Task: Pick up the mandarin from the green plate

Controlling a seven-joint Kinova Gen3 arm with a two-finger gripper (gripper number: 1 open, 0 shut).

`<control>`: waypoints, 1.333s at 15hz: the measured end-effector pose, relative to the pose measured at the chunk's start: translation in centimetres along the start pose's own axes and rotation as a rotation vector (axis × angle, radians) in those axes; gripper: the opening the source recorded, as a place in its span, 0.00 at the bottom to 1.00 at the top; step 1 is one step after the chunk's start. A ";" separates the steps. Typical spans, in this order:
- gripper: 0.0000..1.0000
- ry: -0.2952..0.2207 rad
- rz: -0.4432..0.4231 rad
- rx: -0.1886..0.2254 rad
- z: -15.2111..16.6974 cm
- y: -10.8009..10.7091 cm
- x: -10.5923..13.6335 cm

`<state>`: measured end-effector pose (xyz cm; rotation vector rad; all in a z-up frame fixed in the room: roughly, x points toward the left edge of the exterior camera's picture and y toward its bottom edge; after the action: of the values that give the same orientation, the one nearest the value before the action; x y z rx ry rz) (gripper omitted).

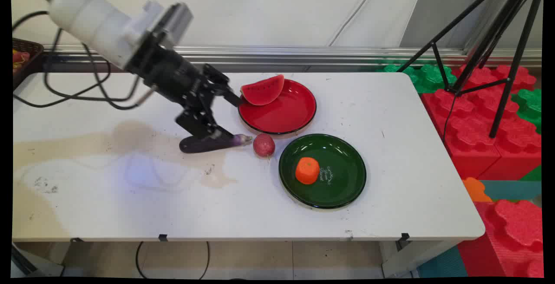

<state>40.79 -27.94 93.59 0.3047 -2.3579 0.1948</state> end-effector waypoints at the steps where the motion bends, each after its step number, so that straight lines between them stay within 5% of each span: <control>1: 1.00 -0.005 0.005 -0.002 0.9 0.0 0.6; 12: 1.00 -0.106 0.060 -0.011 11.2 -1.1 4.2; 20: 1.00 -0.188 0.068 -0.035 17.5 -2.3 4.2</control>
<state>26.93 -34.83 84.13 0.2345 -2.5570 0.1631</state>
